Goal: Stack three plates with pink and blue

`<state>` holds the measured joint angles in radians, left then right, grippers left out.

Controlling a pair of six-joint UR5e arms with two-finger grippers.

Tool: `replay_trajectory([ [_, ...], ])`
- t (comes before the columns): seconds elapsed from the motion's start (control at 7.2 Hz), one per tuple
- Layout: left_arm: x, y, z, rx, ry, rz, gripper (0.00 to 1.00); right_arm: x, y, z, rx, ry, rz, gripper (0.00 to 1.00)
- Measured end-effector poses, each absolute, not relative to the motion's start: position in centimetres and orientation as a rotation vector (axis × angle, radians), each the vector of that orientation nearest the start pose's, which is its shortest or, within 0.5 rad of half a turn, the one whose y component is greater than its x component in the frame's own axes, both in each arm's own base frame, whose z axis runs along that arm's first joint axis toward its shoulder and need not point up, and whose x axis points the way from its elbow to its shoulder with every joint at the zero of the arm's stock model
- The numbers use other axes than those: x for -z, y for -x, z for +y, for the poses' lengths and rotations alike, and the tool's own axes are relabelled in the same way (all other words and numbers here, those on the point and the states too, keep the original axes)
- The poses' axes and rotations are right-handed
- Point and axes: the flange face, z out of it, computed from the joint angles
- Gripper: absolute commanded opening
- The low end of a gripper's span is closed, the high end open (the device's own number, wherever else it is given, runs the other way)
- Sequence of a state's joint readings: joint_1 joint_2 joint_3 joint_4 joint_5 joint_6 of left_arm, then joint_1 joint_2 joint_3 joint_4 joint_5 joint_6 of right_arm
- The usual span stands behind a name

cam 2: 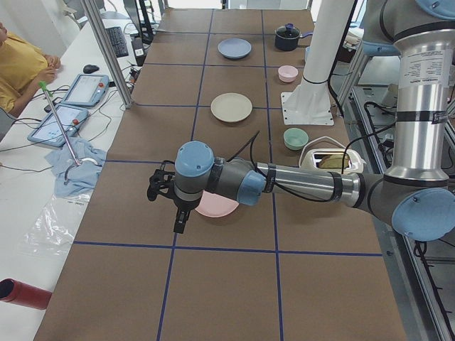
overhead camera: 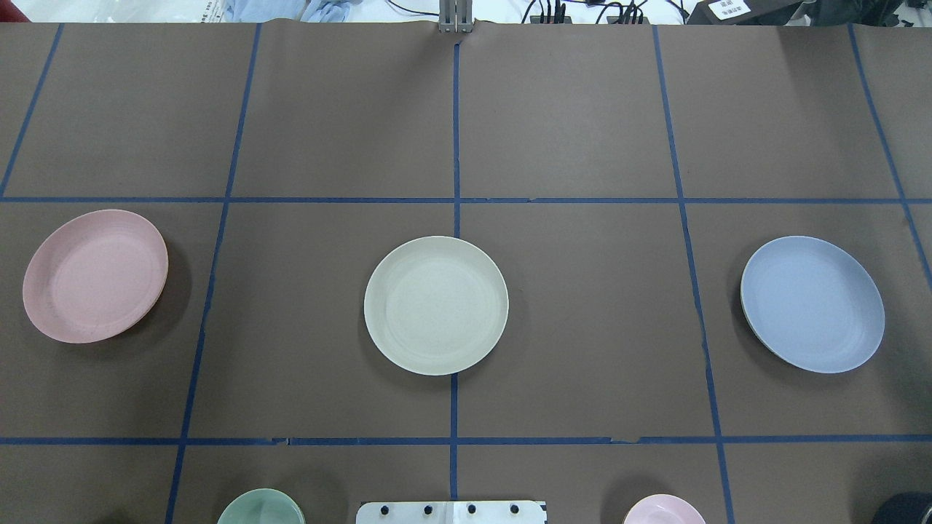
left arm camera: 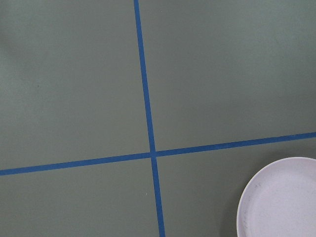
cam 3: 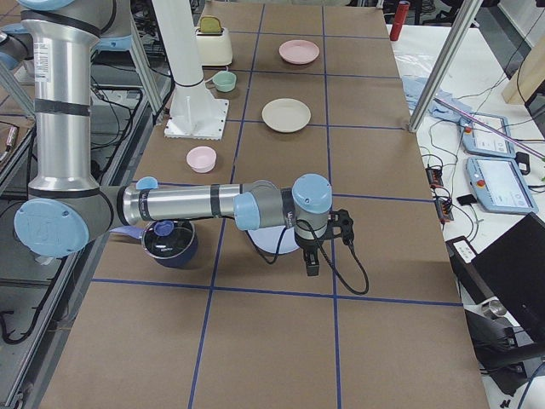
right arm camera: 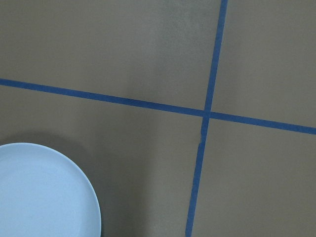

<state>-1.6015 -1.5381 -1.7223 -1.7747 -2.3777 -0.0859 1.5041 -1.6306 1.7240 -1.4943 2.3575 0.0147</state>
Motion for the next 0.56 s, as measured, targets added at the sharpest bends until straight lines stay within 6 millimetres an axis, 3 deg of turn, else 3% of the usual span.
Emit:
replay_trajectory([
  [0.28, -55.9, 7.6, -48.6, -0.033, -0.301, 0.823, 1.00, -60.3, -3.1, -47.8, 0.120, -0.130, -0.791, 1.00],
  [0.56, -55.8, 7.5, -48.0, -0.032, -0.297, 0.831, 1.00, -60.0, -3.0, -47.6, 0.124, -0.138, -0.796, 1.00],
])
